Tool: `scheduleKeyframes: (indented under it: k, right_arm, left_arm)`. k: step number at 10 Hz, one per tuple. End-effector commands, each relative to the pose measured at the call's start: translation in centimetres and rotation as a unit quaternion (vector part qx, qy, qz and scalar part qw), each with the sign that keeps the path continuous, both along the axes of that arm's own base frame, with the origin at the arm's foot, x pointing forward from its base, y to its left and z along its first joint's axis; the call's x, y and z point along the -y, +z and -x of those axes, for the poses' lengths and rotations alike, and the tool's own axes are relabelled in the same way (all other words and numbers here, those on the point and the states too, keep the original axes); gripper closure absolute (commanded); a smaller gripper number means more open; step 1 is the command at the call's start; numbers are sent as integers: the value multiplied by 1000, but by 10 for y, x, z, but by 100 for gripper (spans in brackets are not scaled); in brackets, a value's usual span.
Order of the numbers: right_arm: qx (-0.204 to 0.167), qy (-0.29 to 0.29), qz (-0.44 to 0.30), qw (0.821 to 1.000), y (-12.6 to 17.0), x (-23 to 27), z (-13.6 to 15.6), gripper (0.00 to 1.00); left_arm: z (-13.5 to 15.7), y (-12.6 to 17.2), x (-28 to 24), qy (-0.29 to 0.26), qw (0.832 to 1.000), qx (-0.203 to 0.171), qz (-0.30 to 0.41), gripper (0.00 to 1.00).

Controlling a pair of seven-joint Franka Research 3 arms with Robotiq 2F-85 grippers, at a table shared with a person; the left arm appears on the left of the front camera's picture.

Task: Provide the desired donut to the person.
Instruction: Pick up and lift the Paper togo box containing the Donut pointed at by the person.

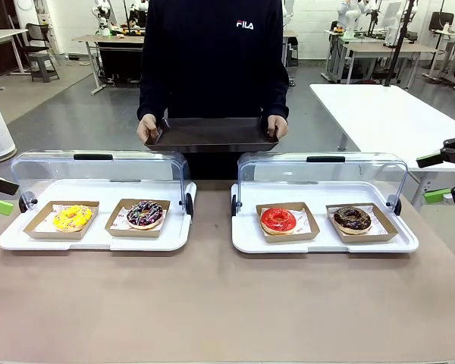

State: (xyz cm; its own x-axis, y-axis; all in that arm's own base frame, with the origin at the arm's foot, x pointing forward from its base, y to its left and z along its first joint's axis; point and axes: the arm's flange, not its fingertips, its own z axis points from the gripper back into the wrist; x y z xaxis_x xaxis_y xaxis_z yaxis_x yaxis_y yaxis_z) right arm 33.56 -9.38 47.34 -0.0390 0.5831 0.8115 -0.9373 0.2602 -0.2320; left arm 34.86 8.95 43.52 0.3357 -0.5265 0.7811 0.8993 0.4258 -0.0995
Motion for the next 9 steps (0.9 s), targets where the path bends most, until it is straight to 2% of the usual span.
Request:
scheduleKeyframes:
  k: [1,9]
  right_arm:
    - [1,1,-10,1000,-2,-1,-3,0]
    - [1,1,-10,1000,-2,-1,-3,0]
  left_arm:
    - [0,-1,-1,-2,1000,1,7,0]
    - [0,-1,-1,-2,1000,1,7,0]
